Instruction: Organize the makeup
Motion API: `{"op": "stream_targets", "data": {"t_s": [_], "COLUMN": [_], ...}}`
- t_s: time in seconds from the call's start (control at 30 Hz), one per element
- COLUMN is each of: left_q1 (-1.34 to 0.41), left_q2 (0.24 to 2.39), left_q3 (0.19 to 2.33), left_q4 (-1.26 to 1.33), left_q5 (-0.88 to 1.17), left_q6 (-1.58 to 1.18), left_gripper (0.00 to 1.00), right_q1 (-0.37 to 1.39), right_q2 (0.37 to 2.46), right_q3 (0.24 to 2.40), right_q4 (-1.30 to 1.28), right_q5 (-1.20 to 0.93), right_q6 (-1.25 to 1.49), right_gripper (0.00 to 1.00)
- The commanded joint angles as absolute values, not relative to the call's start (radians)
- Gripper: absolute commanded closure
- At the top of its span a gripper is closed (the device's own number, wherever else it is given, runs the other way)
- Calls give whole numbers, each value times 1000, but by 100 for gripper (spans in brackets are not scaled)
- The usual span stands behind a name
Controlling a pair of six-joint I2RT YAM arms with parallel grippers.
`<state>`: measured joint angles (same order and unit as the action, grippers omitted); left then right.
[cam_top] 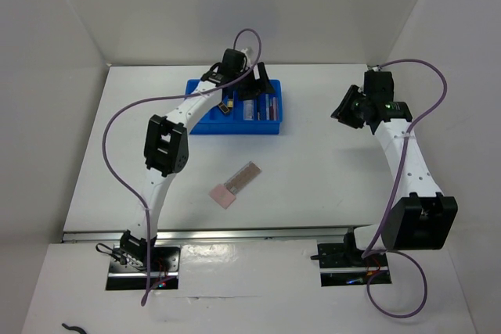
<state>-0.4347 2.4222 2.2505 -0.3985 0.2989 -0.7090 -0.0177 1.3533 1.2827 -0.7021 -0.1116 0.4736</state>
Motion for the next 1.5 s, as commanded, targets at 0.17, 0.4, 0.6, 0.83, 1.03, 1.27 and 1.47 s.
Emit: {"op": "stream_targets", "data": {"t_s": [0.17,0.4,0.6,0.83,1.03,1.27,1.47], "left_q1": [-497,-568,-661,-745,-746,-746,-746], "left_q2": [2147,1669,1496,1434,1471,1584,1649], "left_q3": [2151,1512,1304,1109,1066,1046,1035], "left_q4": [-449,-369,-552,-748,-793,-732,-744], "left_q5": [59,-106,-44,-142,-134,-77,-104], "left_q6": [-490,-442,-465,-653,-798,-816,-850], "left_gripper": [0,0,5,3,3,2,4], "right_q1": [-23,-23,-12,-12,-12,-12,-12], "right_q2": [1342,1281,1246,1227,1227,1218,1209], "right_q3": [1292,1263,1252,1243,1243,1233,1233], "right_q4": [-692,-692,-692,-683,-683,-683,-683], "right_q5": [-109,-129,-149,-178,-199,-199,-199], "right_q6": [463,463,463,463,454,454,454], "right_gripper": [62,62,62,62,62,62,62]}}
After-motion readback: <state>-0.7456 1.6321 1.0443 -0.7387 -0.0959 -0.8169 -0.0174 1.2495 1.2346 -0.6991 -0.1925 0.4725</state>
